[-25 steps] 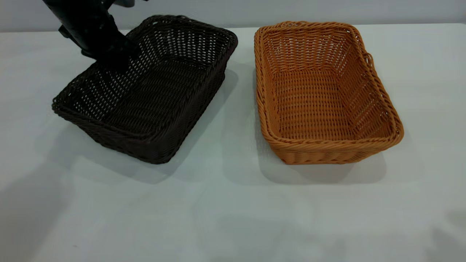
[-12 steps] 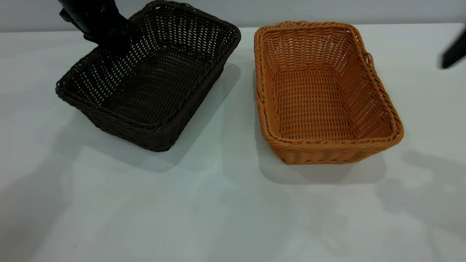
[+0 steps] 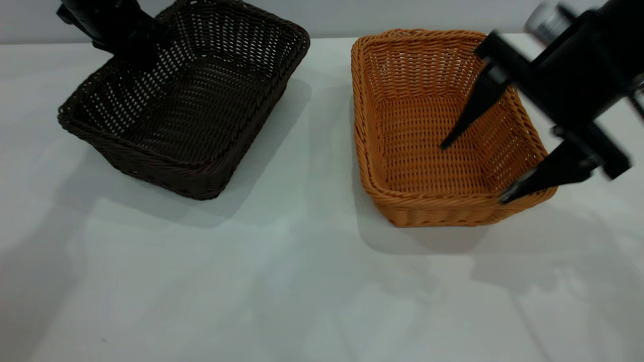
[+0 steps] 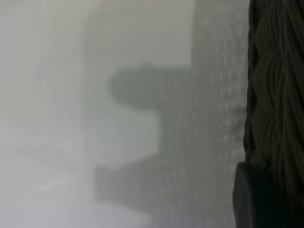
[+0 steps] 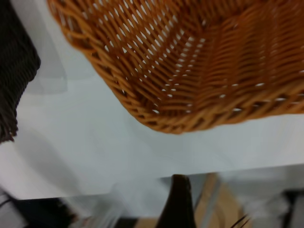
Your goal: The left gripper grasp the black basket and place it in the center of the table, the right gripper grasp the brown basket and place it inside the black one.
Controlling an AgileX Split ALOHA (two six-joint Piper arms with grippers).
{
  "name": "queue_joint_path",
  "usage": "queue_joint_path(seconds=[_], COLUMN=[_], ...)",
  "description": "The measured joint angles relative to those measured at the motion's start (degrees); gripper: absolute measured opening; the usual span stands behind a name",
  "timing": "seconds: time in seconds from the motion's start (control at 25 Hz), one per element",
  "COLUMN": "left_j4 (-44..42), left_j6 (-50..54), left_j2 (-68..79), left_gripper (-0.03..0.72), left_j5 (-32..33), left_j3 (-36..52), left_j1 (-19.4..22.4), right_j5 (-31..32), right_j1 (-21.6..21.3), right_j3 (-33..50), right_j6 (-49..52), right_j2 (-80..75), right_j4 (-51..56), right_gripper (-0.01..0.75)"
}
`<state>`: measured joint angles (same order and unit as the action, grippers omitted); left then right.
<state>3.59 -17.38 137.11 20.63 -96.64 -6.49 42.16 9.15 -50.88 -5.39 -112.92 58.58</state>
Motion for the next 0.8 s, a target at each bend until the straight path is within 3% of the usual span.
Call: queue_joint_path(seconds=[0.48, 0.8], left_j4=[-0.1, -0.1], left_j6=[-0.3, -0.3], left_j2=[0.0, 0.0], left_gripper=[0.081, 0.081], left_j5=[-0.5, -0.4], left_j3=[0.0, 0.0], left_j1=[0.6, 0.6], right_j5=[-1.0, -4.7], right_j1=[0.0, 0.0], right_j3=[-3.5, -3.7], right_j6=[13.7, 15.3], right_j2=[-9.5, -12.9], right_j4=[3.0, 3.2], right_gripper=[0.573, 0.548])
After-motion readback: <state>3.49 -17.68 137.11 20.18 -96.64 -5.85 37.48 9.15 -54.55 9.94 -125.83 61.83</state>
